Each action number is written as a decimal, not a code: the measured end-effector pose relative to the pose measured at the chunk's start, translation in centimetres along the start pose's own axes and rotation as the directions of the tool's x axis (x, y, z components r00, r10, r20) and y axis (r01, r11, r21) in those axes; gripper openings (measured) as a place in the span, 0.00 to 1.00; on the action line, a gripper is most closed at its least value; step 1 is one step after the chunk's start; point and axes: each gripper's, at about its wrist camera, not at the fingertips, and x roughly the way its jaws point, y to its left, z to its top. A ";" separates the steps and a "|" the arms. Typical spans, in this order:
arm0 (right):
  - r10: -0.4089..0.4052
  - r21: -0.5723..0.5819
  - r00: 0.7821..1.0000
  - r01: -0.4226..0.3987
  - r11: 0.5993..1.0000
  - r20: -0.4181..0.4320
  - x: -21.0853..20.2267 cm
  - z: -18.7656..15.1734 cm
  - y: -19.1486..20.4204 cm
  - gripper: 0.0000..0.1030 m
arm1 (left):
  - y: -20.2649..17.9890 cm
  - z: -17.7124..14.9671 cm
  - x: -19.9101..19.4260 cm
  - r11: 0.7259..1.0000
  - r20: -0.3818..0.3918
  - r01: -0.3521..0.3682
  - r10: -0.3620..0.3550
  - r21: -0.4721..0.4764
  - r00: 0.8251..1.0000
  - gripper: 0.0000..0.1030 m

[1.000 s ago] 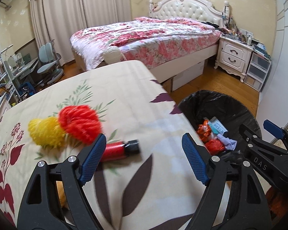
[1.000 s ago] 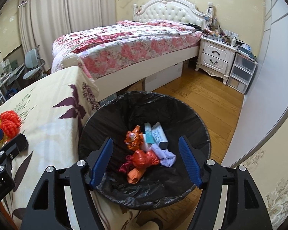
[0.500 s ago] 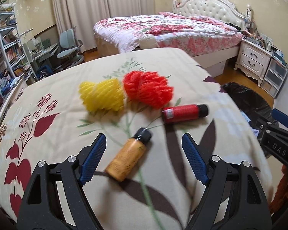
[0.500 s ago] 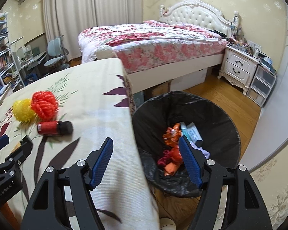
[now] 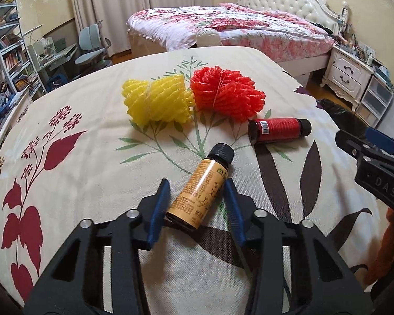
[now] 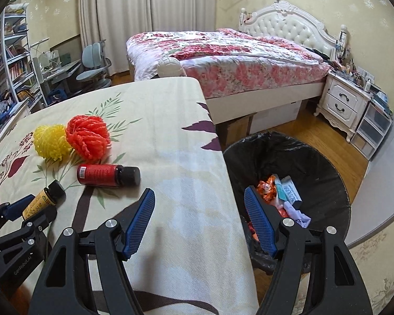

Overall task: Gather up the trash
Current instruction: 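Grasp the amber bottle with the left tool, then grasp the red bottle with the right tool while the left tool holds the amber bottle, then lift the amber and red bottles off the bed with both tools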

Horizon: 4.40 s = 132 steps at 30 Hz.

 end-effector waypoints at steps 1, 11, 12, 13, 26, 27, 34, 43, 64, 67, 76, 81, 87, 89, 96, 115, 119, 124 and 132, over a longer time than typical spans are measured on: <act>0.002 -0.003 1.000 -0.002 1.000 0.003 0.1 0.3 0.2 0.67 | 0.0 0.0 0.0 1.000 0.002 -0.003 0.003 0.005 1.000 0.37; 0.025 -0.006 1.000 -0.025 1.000 -0.003 2.8 3.4 1.0 0.67 | 3.2 0.5 0.5 0.998 0.003 -0.058 0.058 -0.038 0.998 0.30; 0.024 -0.008 1.000 -0.024 1.000 -0.008 3.2 3.5 1.1 0.67 | 3.5 0.6 0.6 0.997 0.002 -0.065 0.065 -0.044 0.998 0.30; 0.022 -0.011 1.000 -0.022 1.000 -0.016 3.6 3.5 1.2 0.67 | 4.0 0.6 0.6 0.996 0.000 -0.073 0.074 -0.051 0.997 0.30; 0.065 -0.076 0.993 -0.072 0.994 -0.094 2.1 0.0 3.6 0.67 | 6.6 0.4 0.5 0.990 -0.003 -0.096 0.096 -0.102 0.995 0.29; 0.071 -0.082 0.993 -0.079 0.993 -0.095 1.9 -0.2 3.8 0.67 | 6.6 0.4 0.5 0.990 -0.002 -0.096 0.096 -0.100 0.995 0.29; 0.077 -0.082 0.995 -0.082 0.993 -0.060 0.5 0.2 4.5 0.67 | 6.9 0.1 0.2 0.990 -0.001 -0.092 0.093 -0.107 0.996 0.28; 0.201 -0.172 0.978 -0.207 0.963 -0.053 -0.6 0.3 8.7 0.63 | 8.0 -0.6 -0.1 0.988 0.001 -0.086 0.087 -0.130 0.996 0.28; 0.239 -0.153 0.964 -0.255 0.955 -0.113 1.2 -0.6 9.1 0.24 | 9.3 -0.9 -0.5 0.982 0.015 -0.057 0.060 -0.177 0.998 0.24; 0.238 -0.148 0.965 -0.252 0.956 -0.108 1.1 -0.6 8.8 0.24 | 9.2 -0.9 -0.6 0.983 0.020 -0.061 0.065 -0.174 0.998 0.23; 0.233 -0.131 0.967 -0.246 0.960 -0.107 0.9 -1.0 8.1 0.24 | 8.8 -1.0 -0.8 0.983 0.010 -0.070 0.073 -0.170 0.997 0.22; 0.228 -0.138 0.968 -0.241 0.961 -0.108 0.9 -1.1 8.3 0.24 | 9.4 -0.9 -0.5 0.979 -0.011 -0.045 0.044 -0.197 0.999 0.25; 0.229 -0.139 0.968 -0.242 0.960 -0.108 1.0 -1.0 8.3 0.24 | 9.4 -0.8 -0.1 0.978 -0.017 -0.045 0.043 -0.202 0.999 0.43; 0.229 -0.138 0.967 -0.243 0.960 -0.108 1.0 -1.0 8.3 0.24 | 9.4 -0.7 0.0 0.978 -0.019 -0.048 0.045 -0.205 0.999 0.44; 0.230 -0.138 0.967 -0.244 0.960 -0.107 0.9 -1.0 8.5 0.24 | 9.3 -0.5 0.2 0.979 -0.005 -0.056 0.056 -0.193 0.998 0.22; 0.219 -0.104 0.973 -0.226 0.969 -0.077 -0.3 -0.9 6.9 0.24 | 6.7 -0.4 -1.6 0.987 0.041 -0.039 0.046 -0.154 0.998 0.22; 0.208 -0.083 0.976 -0.213 0.974 -0.059 -0.9 -0.6 5.5 0.24 | 5.3 0.2 -2.2 0.991 0.065 -0.016 0.025 -0.135 0.998 0.22; 0.178 -0.057 0.984 -0.179 0.982 -0.031 -1.6 -0.2 3.6 0.24 | 3.0 1.1 -2.5 0.995 0.091 0.017 -0.008 -0.100 0.996 0.22; 0.067 0.006 0.998 -0.067 0.998 0.023 -2.3 0.7 -1.5 0.24 | -1.7 3.0 -2.7 0.996 0.131 0.085 -0.082 -0.021 0.988 0.22</act>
